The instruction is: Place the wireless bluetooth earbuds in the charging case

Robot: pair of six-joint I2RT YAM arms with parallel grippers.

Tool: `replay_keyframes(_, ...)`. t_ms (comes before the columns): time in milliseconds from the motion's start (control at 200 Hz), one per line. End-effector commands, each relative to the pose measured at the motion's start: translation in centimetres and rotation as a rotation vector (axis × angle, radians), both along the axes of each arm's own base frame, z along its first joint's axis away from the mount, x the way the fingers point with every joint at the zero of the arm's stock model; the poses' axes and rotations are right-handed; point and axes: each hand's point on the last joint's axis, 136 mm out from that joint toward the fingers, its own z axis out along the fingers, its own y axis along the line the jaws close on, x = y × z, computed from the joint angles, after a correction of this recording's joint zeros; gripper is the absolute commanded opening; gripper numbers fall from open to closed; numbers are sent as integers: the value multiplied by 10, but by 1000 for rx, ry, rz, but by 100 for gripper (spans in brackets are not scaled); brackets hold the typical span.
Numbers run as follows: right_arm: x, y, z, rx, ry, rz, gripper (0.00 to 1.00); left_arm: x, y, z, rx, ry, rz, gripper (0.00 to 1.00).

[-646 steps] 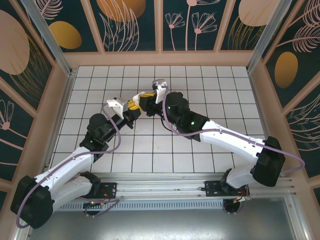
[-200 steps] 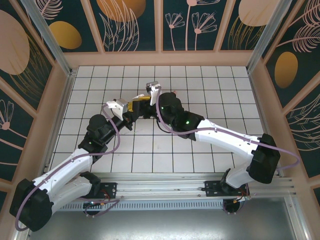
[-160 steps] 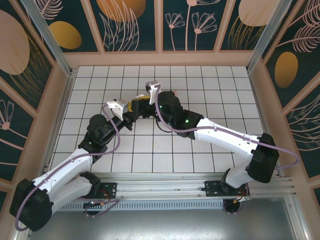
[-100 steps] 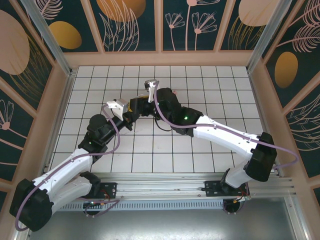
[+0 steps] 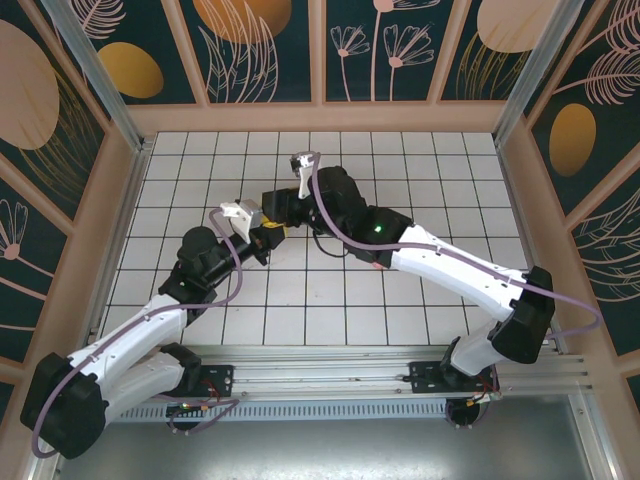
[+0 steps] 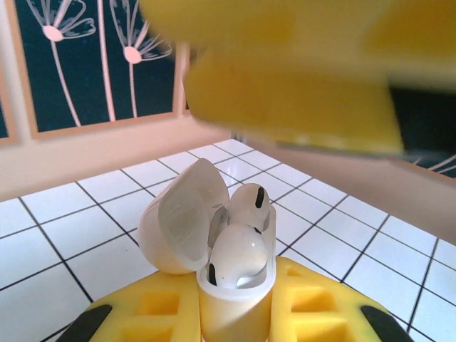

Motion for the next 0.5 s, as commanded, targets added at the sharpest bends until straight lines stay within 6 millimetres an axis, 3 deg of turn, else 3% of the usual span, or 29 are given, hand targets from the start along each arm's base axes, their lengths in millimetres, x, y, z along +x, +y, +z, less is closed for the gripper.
replay_keyframes(0, 1, -22, 32, -29, -59, -25, 52, -8, -11, 11, -10, -1, -81, 0)
replay_keyframes(185, 15, -48, 37, -30, -9, -22, 53, -15, -13, 18, -23, -21, -116, 0)
replay_keyframes(300, 24, -64, 25, 21, 83, 25, 53, -19, -15, 23, -29, -31, -141, 0)
replay_keyframes(495, 21, -63, 2, 45, 171, 104, 53, -22, -20, 24, -38, -19, -179, 0)
